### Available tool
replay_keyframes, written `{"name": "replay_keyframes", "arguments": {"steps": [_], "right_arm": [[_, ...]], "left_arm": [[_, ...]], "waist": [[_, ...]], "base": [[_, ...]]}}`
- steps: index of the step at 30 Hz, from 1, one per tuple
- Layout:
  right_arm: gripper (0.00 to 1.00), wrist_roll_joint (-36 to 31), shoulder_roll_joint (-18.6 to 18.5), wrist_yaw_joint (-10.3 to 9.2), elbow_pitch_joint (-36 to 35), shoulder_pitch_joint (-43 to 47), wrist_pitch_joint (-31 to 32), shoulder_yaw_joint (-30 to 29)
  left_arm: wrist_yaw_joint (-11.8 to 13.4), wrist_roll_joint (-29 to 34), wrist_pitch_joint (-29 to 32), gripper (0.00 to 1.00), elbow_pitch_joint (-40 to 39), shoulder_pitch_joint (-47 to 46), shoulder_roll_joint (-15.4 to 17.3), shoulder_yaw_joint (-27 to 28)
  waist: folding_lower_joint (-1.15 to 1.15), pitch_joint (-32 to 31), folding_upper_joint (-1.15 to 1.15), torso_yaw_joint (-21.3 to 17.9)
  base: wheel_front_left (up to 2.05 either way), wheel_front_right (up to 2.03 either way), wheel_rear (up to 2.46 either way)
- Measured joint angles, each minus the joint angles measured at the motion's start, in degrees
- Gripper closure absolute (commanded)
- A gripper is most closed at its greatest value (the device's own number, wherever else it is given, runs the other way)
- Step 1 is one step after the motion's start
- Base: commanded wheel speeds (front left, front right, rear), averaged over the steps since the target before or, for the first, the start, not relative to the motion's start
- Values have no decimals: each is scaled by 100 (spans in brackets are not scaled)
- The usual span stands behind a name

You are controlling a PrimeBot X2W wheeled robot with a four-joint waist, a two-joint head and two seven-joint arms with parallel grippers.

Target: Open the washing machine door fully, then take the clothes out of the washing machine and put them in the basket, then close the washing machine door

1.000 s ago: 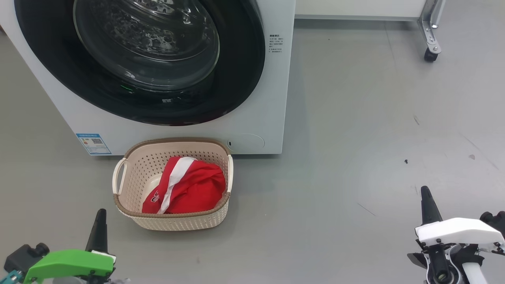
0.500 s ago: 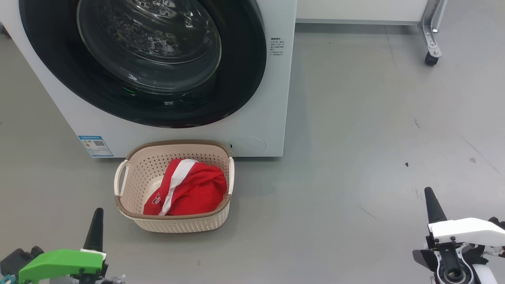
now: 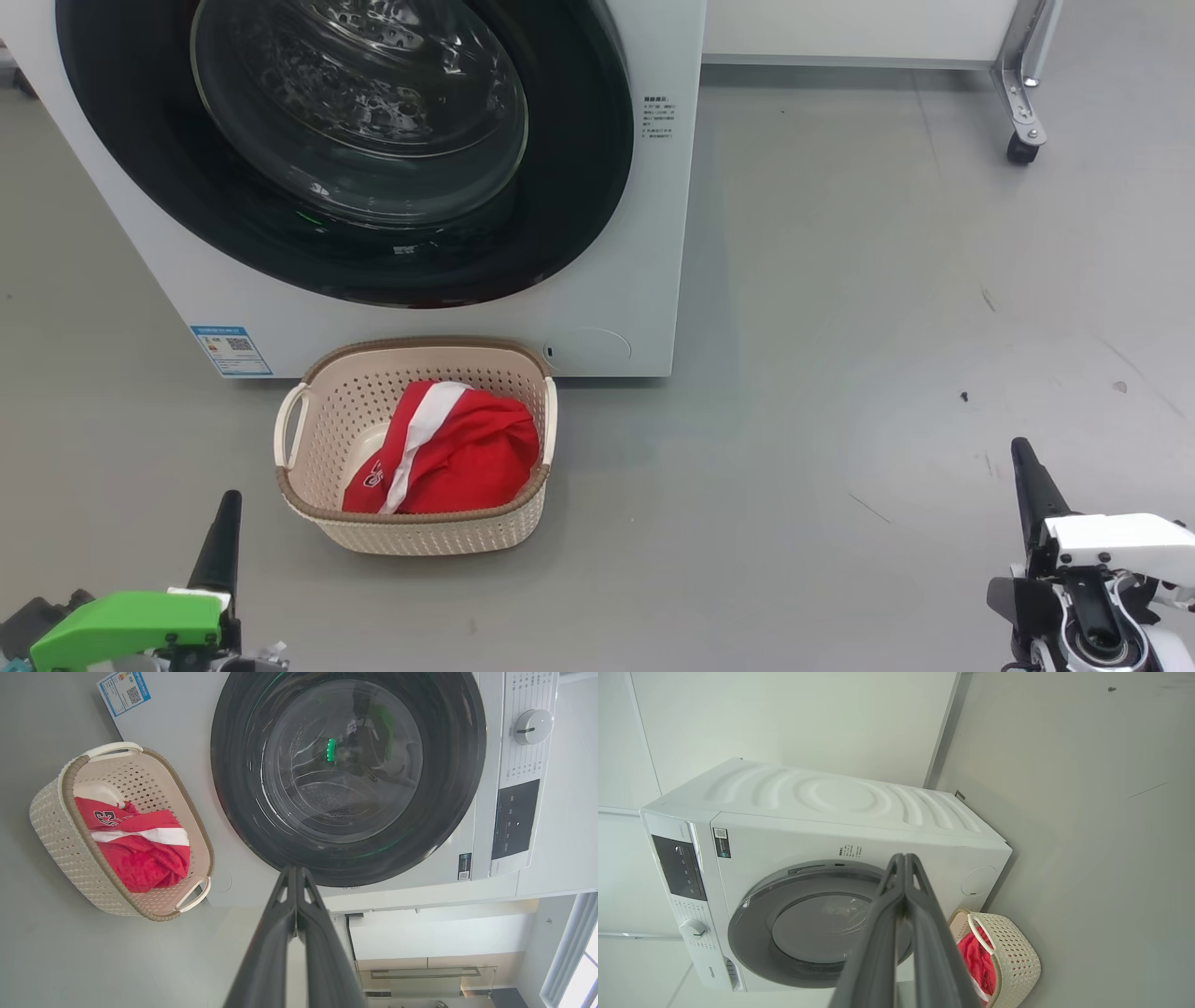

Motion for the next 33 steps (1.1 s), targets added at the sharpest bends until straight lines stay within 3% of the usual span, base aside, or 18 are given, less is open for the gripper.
{"name": "replay_keyframes", "arguments": {"steps": [11,33], "right_arm": [[100,813,-25,60,30,-31,192,-113],[100,816,-33,64,57,-35,192,-129]], "left_arm": [[0,-506,192,100,-31,-60,-48,143],[0,-506,192,100,-33,-64,-59,153]], "waist": [[0,-42,0,16],[0,-43,0,16]], "base": [[0,0,0],[0,0,0]]}}
